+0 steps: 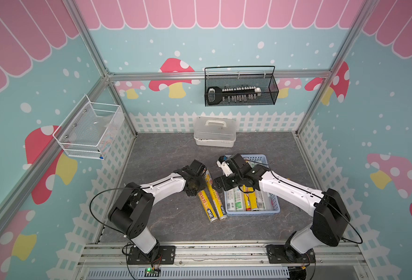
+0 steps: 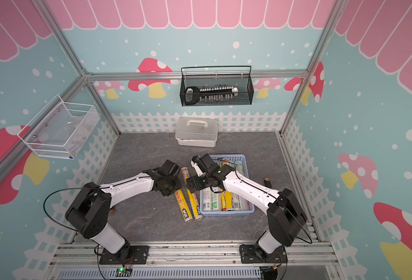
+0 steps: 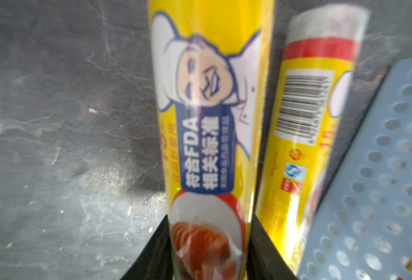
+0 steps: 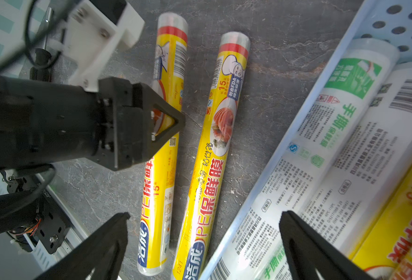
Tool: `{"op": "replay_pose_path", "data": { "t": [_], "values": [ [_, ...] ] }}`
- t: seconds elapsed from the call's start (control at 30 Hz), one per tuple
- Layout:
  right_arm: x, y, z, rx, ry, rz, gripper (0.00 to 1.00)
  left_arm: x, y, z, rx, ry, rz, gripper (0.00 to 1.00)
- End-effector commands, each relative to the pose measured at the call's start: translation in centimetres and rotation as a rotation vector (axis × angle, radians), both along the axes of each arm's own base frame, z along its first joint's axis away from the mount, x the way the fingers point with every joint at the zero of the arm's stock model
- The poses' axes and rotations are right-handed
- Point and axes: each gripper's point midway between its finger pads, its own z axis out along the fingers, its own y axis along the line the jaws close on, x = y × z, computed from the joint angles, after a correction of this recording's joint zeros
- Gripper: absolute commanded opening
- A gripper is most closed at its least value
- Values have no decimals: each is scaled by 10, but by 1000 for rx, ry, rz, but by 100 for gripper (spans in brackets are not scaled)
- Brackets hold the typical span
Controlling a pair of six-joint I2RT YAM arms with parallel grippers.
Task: Put the plastic wrap into the basket
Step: Pick up the plastic wrap from the center of the board, then place the plastic wrap in the basket.
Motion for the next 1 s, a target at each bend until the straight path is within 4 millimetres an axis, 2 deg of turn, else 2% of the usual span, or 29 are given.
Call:
{"op": "replay_pose_path", "data": {
  "t": [0.0,0.13,0.33,0.47,0.57,0.7,0.83,0.97],
  "values": [
    [-3,-7,14,13,-46,-14,100,9,-2,41,-36,-118,13,23],
    [-1,-18,27,25,-100,-59,99,16,-22,79,-82,-212,-45,22],
    [0,-48,52,26,-206,-157,100,26,-46,117,-130,-295,-114,22],
    [1,-74,63,36,-256,-241,99,35,-84,140,-153,-350,-241,22],
    [3,-95,62,68,-236,-312,100,40,-119,143,-204,-331,-330,22],
    [3,-122,46,129,-141,-403,100,43,-165,138,-263,-294,-421,22],
    [0,-140,34,157,-100,-450,100,46,-193,128,-305,-251,-469,22],
    [-5,-152,29,165,-82,-473,99,46,-206,111,-300,-200,-484,22]
  ]
}}
